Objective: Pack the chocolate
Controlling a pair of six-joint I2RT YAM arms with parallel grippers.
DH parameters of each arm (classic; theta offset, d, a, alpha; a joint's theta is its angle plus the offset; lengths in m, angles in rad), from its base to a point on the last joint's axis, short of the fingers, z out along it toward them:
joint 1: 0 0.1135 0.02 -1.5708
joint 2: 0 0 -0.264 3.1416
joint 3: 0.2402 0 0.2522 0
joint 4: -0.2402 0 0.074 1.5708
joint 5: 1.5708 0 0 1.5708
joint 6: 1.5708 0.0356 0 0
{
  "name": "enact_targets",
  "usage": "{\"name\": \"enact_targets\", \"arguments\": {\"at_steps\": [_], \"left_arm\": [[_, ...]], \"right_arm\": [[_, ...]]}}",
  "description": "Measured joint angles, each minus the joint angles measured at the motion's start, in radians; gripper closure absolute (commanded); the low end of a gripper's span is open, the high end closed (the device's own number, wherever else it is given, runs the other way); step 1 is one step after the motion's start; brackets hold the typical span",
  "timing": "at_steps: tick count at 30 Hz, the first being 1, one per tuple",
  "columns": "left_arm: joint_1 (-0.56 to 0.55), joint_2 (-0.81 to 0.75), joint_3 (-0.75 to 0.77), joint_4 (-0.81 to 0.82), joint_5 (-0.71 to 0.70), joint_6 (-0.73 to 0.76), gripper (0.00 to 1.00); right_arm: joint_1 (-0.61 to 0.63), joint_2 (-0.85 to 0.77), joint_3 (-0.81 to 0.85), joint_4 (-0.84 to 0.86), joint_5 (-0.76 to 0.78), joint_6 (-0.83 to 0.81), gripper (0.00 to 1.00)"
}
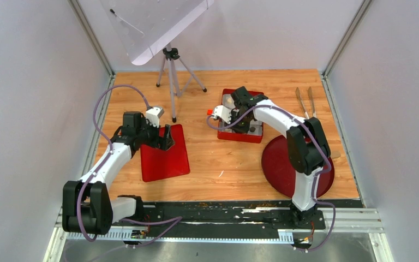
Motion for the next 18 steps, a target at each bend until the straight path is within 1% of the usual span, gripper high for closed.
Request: {"name": "enact_targets", "arguments": {"at_steps": [4, 9, 15, 18], "left_arm": [[0.003, 0.004, 0.004, -0.004, -0.035, 0.013, 0.0], [0.008, 0.008, 0.049, -0.05, -0.212, 0.047, 0.0], [0.031, 0.014, 0.086, -0.1, -0.357, 0.144, 0.01], [0.04, 0.01, 0.085, -0.14, -0.405, 0.173, 0.05]], "right_arm": [[0.076, -0.08, -0.076, -0.002, -0.007, 0.005, 1.0], [0.167, -0.165, -0.156, -0.006, -0.027, 0.01, 1.0], [0.238, -0.188, -0.191, -0.031, -0.072, 0.011, 1.0], [0.252, -0.188, -0.193, -0.043, -0.103, 0.014, 1.0]]}}
